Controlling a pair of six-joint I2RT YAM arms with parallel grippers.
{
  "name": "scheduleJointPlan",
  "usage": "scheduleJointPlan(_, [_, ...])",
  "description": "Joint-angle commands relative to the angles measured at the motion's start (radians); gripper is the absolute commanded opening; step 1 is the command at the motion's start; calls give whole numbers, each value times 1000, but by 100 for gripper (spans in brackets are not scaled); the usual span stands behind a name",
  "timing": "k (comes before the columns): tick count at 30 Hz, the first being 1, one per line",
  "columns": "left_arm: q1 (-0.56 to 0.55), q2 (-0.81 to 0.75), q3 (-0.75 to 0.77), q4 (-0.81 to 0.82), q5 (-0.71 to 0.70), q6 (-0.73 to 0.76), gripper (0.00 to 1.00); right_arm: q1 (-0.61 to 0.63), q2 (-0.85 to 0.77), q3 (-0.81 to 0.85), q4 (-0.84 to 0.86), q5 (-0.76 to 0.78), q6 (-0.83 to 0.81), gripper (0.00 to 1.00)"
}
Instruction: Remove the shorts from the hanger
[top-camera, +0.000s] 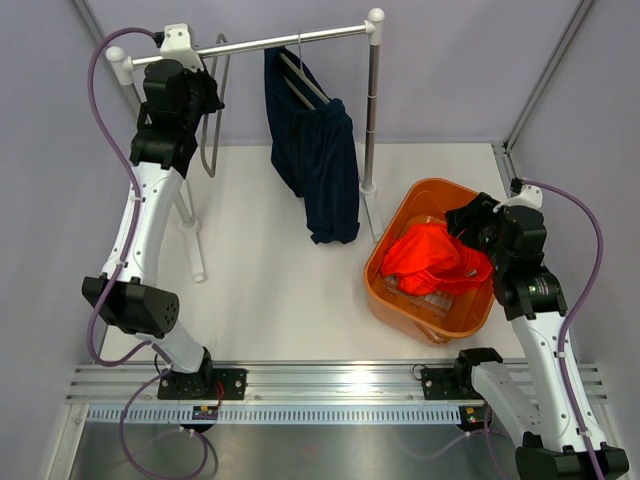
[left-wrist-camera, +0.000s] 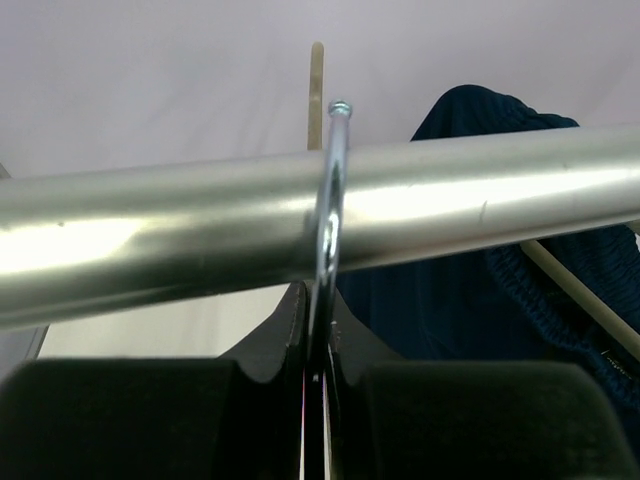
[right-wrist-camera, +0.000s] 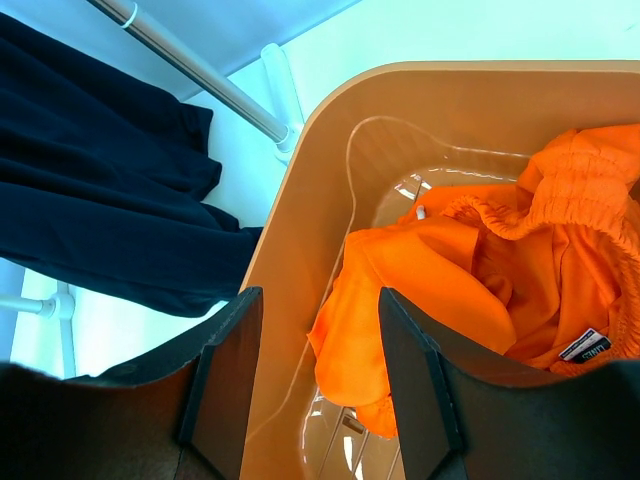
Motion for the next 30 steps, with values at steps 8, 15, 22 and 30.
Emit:
scheduleJointPlan(8, [3,-86,-104,8,-16,-8,21,-5,-7,4,47,-34,-13,58])
scheduleJointPlan(15, [3,-128,-130,32,-8,-1,25,-5,-6,-3,50,-34,-12,59])
scheduleJointPlan(22, [-7,-171,-147,40,-28,2,31,-5,-4,-7,56,-37,-13,59])
scheduleJointPlan(30, [-23,-229,-193,48,-63,3,42,-5,-4,-10,55,-42,-13,59])
